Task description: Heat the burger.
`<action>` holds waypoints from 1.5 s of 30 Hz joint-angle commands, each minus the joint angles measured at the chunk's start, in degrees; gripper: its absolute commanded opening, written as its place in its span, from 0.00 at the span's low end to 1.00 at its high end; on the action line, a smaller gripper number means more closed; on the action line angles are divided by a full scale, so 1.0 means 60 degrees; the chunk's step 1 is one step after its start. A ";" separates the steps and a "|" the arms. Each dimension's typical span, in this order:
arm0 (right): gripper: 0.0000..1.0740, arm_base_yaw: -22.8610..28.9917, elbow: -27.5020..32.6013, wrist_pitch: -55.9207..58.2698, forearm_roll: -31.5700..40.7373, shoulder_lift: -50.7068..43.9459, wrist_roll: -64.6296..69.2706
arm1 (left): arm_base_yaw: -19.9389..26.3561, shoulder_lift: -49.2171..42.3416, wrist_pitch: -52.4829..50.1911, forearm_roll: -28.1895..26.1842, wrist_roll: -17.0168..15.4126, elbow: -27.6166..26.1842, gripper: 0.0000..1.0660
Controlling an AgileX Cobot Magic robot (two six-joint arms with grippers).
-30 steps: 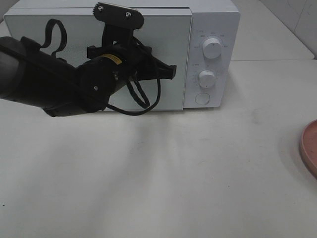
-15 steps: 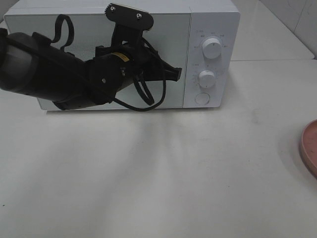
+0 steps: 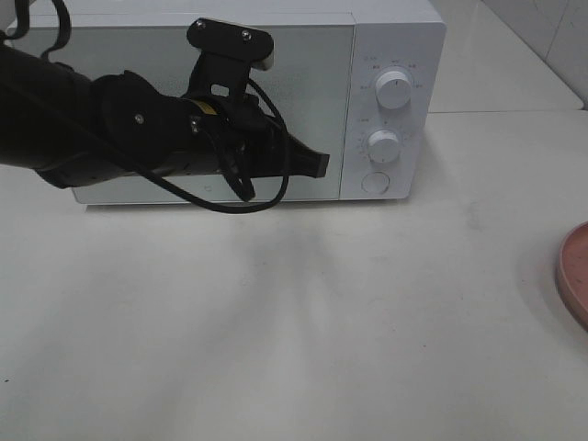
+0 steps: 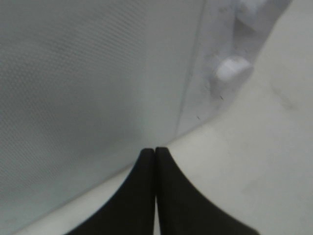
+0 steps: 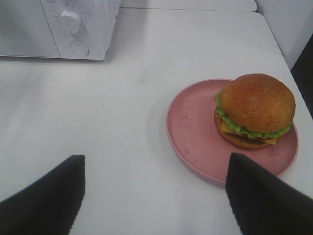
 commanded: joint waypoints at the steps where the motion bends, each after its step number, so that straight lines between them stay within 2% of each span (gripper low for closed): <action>1: 0.71 -0.0067 0.0038 -0.0048 0.0029 -0.0258 -0.0010 | -0.0038 -0.0382 0.1853 -0.0019 0.0029 0.0038 0.19; 2: 0.71 -0.0067 0.0038 -0.0048 0.0029 -0.0258 -0.0010 | -0.0029 -0.0506 0.2817 0.0029 0.0029 0.0038 0.49; 3: 0.71 -0.0067 0.0038 -0.0048 0.0029 -0.0258 -0.0010 | -0.0029 -0.0506 0.2817 0.0029 0.0029 0.0038 0.49; 4: 0.71 -0.0067 0.0038 -0.0048 0.0029 -0.0258 -0.0010 | -0.0029 -0.0563 0.3113 0.0029 -0.0029 0.0038 0.63; 5: 0.71 -0.0067 0.0038 -0.0048 0.0029 -0.0258 -0.0019 | -0.0029 -0.0649 0.3629 0.0029 -0.0172 0.0019 0.97; 8: 0.71 -0.0067 0.0038 -0.0048 0.0029 -0.0258 -0.0019 | -0.0029 -0.0678 0.3762 0.0019 -0.0239 0.0019 0.95; 10: 0.71 -0.0067 0.0038 -0.0048 0.0029 -0.0258 -0.0010 | -0.0029 -0.1003 0.4870 0.0258 -0.0229 0.0019 0.92; 11: 0.71 -0.0067 0.0038 -0.0048 0.0029 -0.0258 -0.0010 | -0.0029 -0.1003 0.4870 0.0258 -0.0229 0.0019 0.92; 13: 0.71 -0.0067 0.0038 -0.0048 0.0029 -0.0258 -0.0010 | -0.0029 -0.1327 0.5854 0.0926 -0.0229 0.0019 0.92; 16: 0.71 -0.0067 0.0038 -0.0048 0.0029 -0.0258 -0.0010 | 0.0010 -0.1585 0.6608 0.1366 -0.0296 0.0019 0.92; 17: 0.71 -0.0067 0.0038 -0.0048 0.0029 -0.0258 -0.0010 | 0.0010 -0.1690 0.6971 0.1490 -0.0430 0.0019 0.92; 18: 0.71 -0.0067 0.0038 -0.0048 0.0029 -0.0258 -0.0010 | 0.0172 -0.1900 0.7582 0.1662 -0.0936 0.0019 0.92; 21: 0.71 -0.0067 0.0038 -0.0048 0.0029 -0.0258 0.0000 | 0.0286 -0.1977 0.7907 0.1728 -0.1175 0.0019 0.92; 23: 0.71 -0.0067 0.0038 -0.0048 0.0029 -0.0258 0.0000 | 0.0840 -0.2215 0.8824 0.1881 -0.1671 0.0019 0.92; 24: 0.71 -0.0067 0.0038 -0.0048 0.0029 -0.0258 0.0000 | 0.0840 -0.2215 0.8824 0.1881 -0.1671 0.0019 0.92; 26: 0.71 -0.0067 0.0038 -0.0048 0.0029 -0.0258 0.0000 | 0.1690 -0.2559 0.9969 0.1881 -0.1967 0.0019 0.92; 28: 0.71 -0.0067 0.0038 -0.0048 0.0029 -0.0258 0.0000 | 0.1948 -0.2674 1.0237 0.1881 -0.2044 0.0019 0.92; 29: 0.71 -0.0067 0.0038 -0.0048 0.0029 -0.0258 0.0000 | 0.2502 -0.2884 1.0667 0.1929 -0.2225 0.0019 0.92; 32: 0.71 -0.0067 0.0038 -0.0048 0.0029 -0.0258 0.0000 | 0.2779 -0.2998 1.0905 0.1948 -0.2282 0.0019 0.92; 34: 0.71 -0.0067 0.0038 -0.0048 0.0029 -0.0258 0.0000 | 0.3801 -0.3428 1.1660 0.2158 -0.2464 0.0019 0.92; 37: 0.71 -0.0067 0.0038 -0.0048 0.0029 -0.0258 0.0000 | 0.4078 -0.3552 1.1832 0.2282 -0.2550 0.0019 0.92; 39: 0.71 -0.0067 0.0038 -0.0048 0.0029 -0.0258 0.0000 | 0.5013 -0.4078 1.2385 0.2798 -0.2769 0.0019 0.92; 41: 0.71 -0.0067 0.0038 -0.0048 0.0029 -0.0258 0.0000 | 0.5214 -0.4240 1.2500 0.2951 -0.2807 0.0019 0.92; 45: 0.71 -0.0067 0.0038 -0.0048 0.0029 -0.0258 0.0000 | 0.5940 -0.5157 1.2787 0.3715 -0.3275 0.0076 0.92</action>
